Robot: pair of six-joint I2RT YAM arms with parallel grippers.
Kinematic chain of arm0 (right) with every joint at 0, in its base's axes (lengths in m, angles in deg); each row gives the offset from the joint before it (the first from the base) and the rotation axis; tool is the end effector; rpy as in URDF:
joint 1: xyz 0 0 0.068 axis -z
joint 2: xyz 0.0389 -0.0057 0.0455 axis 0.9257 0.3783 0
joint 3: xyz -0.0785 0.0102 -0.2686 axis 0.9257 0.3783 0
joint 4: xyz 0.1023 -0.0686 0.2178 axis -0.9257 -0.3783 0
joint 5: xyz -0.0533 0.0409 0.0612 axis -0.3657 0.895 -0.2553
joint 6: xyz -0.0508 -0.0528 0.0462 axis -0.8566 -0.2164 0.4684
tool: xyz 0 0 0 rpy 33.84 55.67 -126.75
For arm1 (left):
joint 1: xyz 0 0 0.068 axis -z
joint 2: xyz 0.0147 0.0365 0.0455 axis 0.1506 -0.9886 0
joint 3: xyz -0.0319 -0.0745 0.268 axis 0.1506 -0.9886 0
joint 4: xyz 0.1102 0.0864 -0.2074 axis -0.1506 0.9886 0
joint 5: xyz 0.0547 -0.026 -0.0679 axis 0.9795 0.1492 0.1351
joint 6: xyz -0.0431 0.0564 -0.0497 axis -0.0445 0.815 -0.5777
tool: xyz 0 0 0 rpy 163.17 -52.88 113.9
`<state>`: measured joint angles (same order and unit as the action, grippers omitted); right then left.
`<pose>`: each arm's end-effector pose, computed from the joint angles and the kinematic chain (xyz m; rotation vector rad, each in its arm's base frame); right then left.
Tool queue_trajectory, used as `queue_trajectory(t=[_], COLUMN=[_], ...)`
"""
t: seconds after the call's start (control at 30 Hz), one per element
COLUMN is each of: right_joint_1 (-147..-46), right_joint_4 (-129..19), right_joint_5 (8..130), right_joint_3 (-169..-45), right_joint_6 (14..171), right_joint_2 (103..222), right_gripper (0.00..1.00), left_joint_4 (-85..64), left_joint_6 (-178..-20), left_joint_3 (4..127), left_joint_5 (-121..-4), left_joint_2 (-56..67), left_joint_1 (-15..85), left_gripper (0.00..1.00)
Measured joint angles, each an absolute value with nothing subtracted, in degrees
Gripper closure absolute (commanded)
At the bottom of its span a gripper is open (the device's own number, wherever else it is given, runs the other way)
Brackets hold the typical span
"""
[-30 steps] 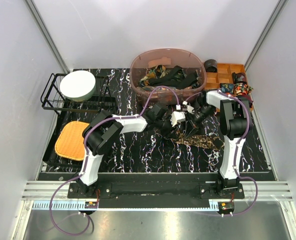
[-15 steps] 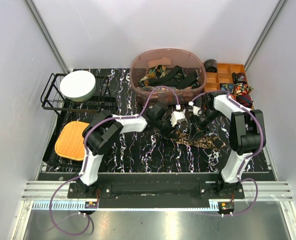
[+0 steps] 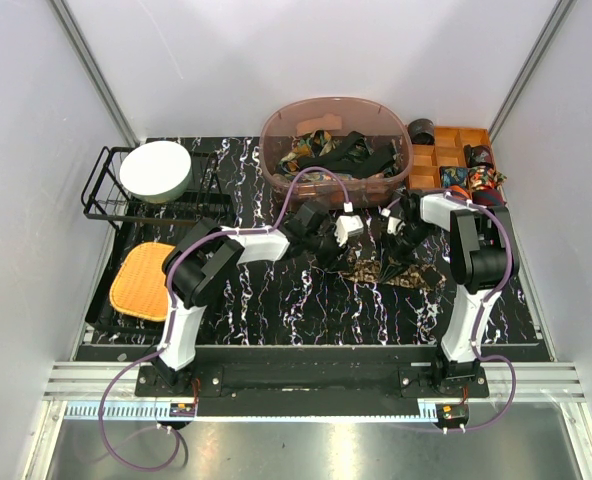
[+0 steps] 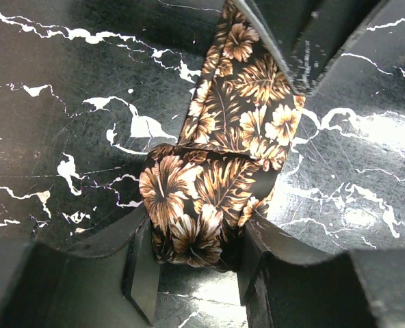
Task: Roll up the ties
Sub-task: Roll the tie at the center of the board.
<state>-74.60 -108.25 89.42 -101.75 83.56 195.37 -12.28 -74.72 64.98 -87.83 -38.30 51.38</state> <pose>0.3158 0.0744 0.1061 0.1893 -2.9069 -0.7295 0.3056 -0.3399 0.1252 1.3511 1.9304 -0.9421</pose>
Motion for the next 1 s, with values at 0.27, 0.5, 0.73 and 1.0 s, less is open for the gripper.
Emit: queue_trajectory(t=[0.27, 0.5, 0.73, 1.0], right_joint_1=[-74.4, -74.3, -69.4, -64.5], right_joint_4=[-105.8, -104.7, -109.8, -112.6], right_joint_5=[94.6, 100.4, 96.2, 88.6], right_joint_3=[-102.0, -100.0, -100.7, -101.3], right_joint_6=[84.9, 88.0, 87.6, 86.3], right_joint_2=[194.0, 187.1, 188.1, 191.9], right_gripper=[0.87, 0.87, 0.87, 0.85], left_joint_4=[-14.2, -14.3, -15.1, -15.2], left_joint_6=[-75.0, -75.0, -75.0, -75.0], left_joint_3=[63.8, 63.8, 62.7, 62.7], left_joint_5=[-87.9, -87.9, -87.0, -87.0], left_joint_2=[-38.0, -38.0, -37.4, -37.4], left_joint_1=[51.3, 51.3, 51.2, 51.2], left_gripper=[1.00, 1.00, 1.00, 1.00])
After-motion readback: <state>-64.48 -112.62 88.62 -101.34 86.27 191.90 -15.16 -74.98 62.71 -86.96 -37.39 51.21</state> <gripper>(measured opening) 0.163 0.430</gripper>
